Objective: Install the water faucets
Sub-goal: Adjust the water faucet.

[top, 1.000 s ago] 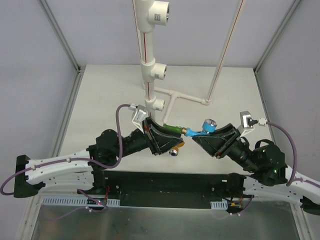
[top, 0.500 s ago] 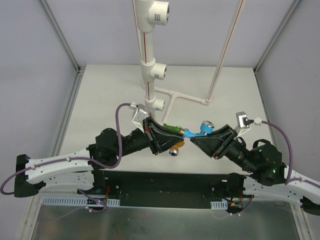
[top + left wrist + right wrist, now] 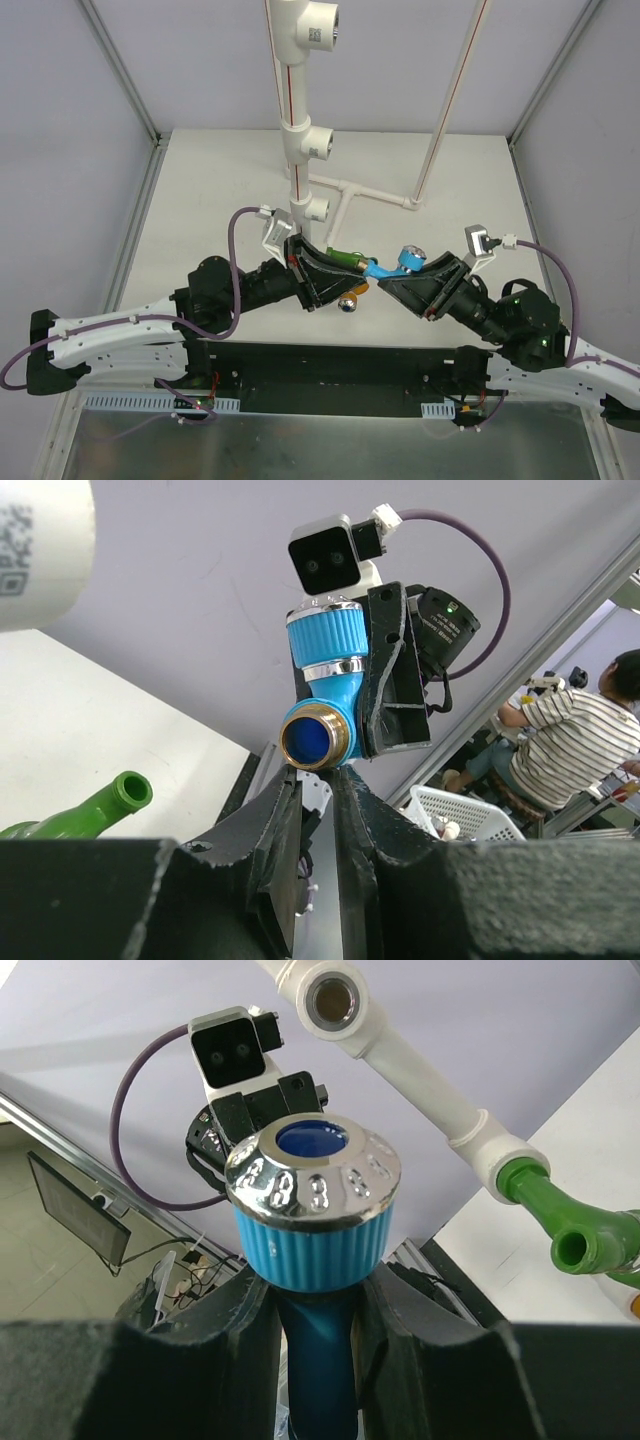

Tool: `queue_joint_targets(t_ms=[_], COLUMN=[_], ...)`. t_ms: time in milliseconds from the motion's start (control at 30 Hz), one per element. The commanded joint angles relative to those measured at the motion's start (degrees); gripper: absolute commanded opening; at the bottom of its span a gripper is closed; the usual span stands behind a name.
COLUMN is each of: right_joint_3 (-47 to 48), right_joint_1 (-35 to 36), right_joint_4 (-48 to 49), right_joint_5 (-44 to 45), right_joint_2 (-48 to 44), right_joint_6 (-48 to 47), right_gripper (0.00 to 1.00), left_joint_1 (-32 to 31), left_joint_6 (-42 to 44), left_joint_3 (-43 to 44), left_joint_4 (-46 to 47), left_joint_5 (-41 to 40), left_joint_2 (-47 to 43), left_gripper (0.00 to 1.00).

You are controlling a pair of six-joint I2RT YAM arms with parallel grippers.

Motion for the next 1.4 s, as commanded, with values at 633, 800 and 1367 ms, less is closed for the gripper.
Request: queue_joint_targets(t_ms=[633,800,1367], right_joint_3=[10.44,19.14,34.09], right_joint_1=[0.45,0.45,0.36], right_joint_4=[-14.25,-21.65,-24.29], right_joint_5=[6.41,8.35,5.89], right_joint_2=[0.78,7.72,20.21], right_joint_6=[-14.48,-25.90,-52.11], right_gripper=[0.00,0.00,0.00], left_joint_1=[-0.20,-0.20,-0.20], left_joint_6=[6.35,11.89,35.97], left_joint_3=[7.12,7.22,7.76], left_joint_4=[-22.93,-36.05,-27.66], left_joint_5=[-0.78,-9.38,-23.55], left_joint_2=[-5.78,-13.41,-14.05], left_gripper=[0.72,0.77,0.94])
